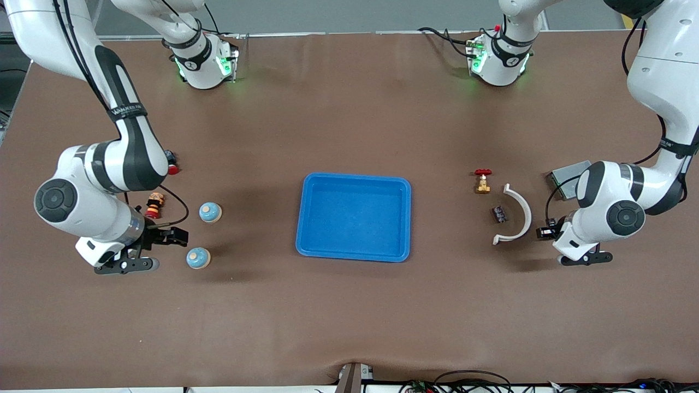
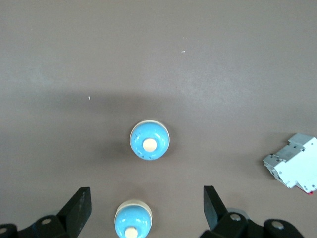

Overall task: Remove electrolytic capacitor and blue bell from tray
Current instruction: 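Lower the bell beside the first bell and open the right gripper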

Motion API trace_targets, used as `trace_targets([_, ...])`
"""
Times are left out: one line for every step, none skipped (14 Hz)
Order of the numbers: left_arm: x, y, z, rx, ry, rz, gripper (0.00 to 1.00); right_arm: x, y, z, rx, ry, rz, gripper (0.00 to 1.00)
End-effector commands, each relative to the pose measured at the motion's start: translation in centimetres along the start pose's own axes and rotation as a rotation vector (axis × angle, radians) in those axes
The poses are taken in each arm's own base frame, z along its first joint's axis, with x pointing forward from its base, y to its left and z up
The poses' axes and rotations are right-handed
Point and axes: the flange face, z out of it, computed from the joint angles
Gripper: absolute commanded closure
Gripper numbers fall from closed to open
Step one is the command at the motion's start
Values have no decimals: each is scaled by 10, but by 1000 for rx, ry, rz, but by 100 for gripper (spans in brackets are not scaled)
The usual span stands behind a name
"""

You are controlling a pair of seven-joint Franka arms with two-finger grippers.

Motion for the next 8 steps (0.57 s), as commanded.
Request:
trace_targets([4, -3, 5, 5, 20, 5, 97, -9, 5, -20, -5, -7, -10, 0])
trace_targets([4, -7, 6, 10, 19, 0, 96, -11, 6, -24, -6, -16, -5, 0])
trace_targets([4, -7, 7, 10, 20, -1, 95, -13, 8, -31, -7, -14, 2, 0])
trace_targets([4, -6, 7, 9, 21, 0, 94, -13, 9, -34, -9, -11, 5, 0])
trace_targets([5, -7, 8, 6, 22, -3, 93, -14, 20, -34, -7, -10, 26, 0])
trace_targets([5, -8, 10, 5, 20, -5, 92, -13, 25, -36, -6, -7, 25, 0])
trace_targets([7, -8, 10, 4, 23, -6, 86, -12, 24, -39, -8, 1, 21, 0])
trace_targets([7, -7, 10, 3, 24, -5, 86, -12, 25, -42, -9, 9, 23, 0])
